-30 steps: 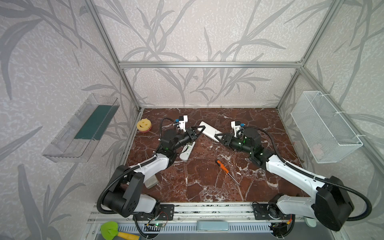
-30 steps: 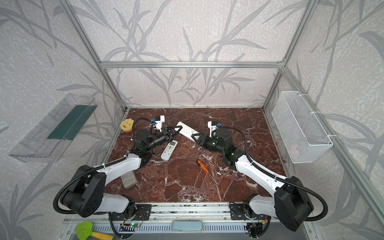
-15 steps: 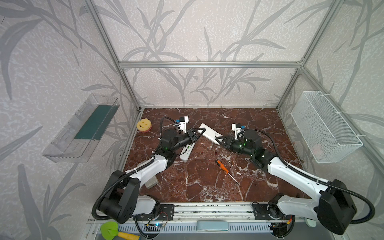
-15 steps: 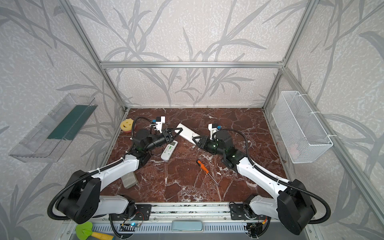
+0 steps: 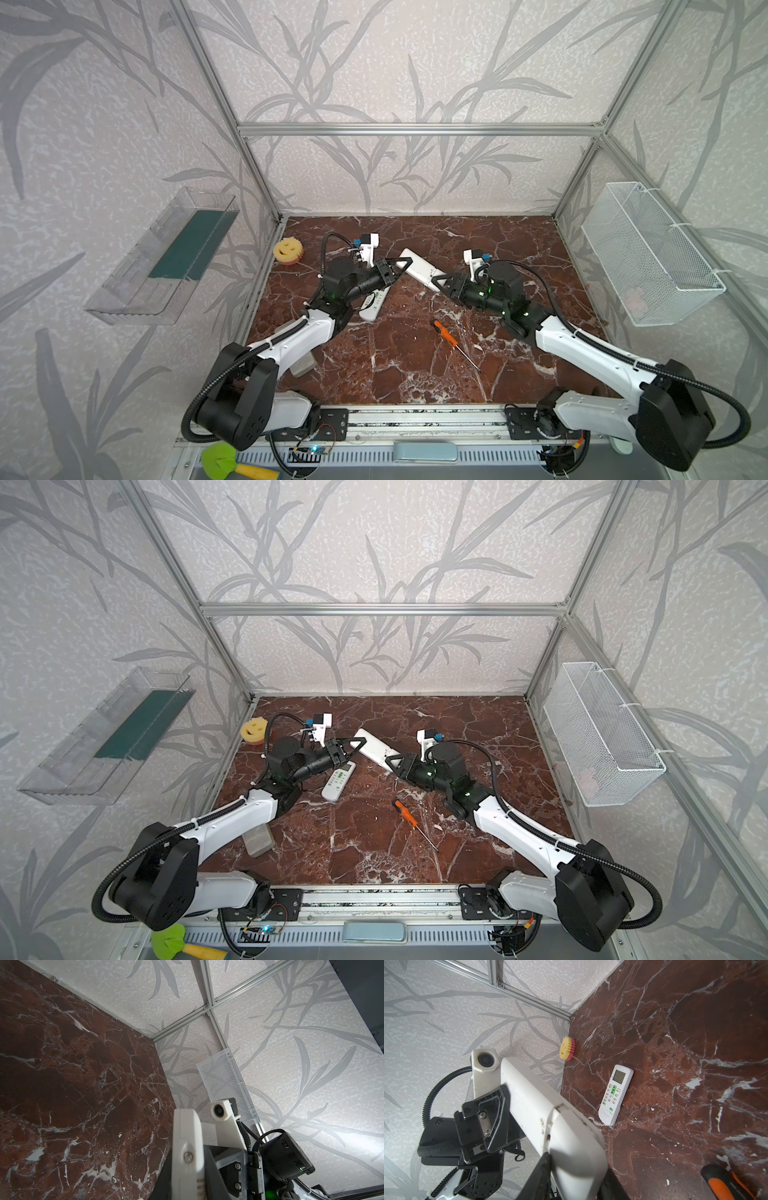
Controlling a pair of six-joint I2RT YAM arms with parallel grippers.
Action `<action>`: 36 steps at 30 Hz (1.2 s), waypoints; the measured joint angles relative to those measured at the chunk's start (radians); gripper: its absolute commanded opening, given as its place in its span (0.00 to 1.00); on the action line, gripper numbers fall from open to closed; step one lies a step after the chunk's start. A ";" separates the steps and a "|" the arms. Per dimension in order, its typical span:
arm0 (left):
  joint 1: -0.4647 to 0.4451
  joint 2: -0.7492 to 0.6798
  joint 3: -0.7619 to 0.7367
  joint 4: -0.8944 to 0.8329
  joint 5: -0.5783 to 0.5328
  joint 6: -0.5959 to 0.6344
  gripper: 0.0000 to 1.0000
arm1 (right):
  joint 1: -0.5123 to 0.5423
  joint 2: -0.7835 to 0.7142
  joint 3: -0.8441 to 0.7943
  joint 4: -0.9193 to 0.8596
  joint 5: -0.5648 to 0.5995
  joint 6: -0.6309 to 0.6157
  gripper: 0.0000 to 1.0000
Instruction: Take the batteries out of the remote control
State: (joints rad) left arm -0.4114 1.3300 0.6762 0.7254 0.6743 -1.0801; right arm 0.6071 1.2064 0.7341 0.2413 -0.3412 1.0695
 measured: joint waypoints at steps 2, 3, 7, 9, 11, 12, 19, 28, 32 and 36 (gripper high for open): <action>0.000 0.000 0.000 -0.004 -0.001 0.007 0.00 | 0.000 -0.004 -0.005 -0.001 0.010 -0.001 0.43; 0.000 0.000 0.000 -0.006 -0.003 0.007 0.00 | 0.000 -0.006 -0.005 -0.001 0.011 -0.001 0.43; 0.000 0.000 0.000 -0.007 -0.012 0.008 0.00 | -0.003 -0.011 -0.005 -0.001 0.023 -0.002 0.38; 0.000 0.000 0.000 -0.007 -0.015 0.008 0.00 | -0.003 -0.011 -0.005 -0.004 0.027 -0.002 0.34; 0.000 0.000 0.000 -0.007 -0.018 0.008 0.00 | -0.003 -0.011 -0.006 -0.006 0.027 -0.002 0.31; 0.000 0.000 0.000 -0.008 -0.018 0.009 0.00 | -0.003 -0.011 -0.006 -0.006 0.027 0.000 0.30; 0.000 0.000 0.000 -0.016 -0.019 0.027 0.00 | -0.003 -0.011 -0.008 -0.007 0.026 0.004 0.21; 0.001 0.001 0.000 -0.048 -0.035 0.048 0.00 | -0.004 -0.025 -0.008 -0.002 0.026 0.009 0.14; 0.001 0.001 0.000 -0.060 -0.040 0.051 0.00 | -0.004 -0.026 -0.015 0.024 0.026 0.020 0.14; 0.002 0.001 0.000 -0.066 -0.048 0.053 0.00 | -0.004 -0.013 -0.021 0.055 0.022 0.038 0.11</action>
State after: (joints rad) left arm -0.4095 1.3312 0.6758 0.6598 0.6258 -1.0267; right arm 0.6029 1.1931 0.7128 0.2966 -0.3191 1.1076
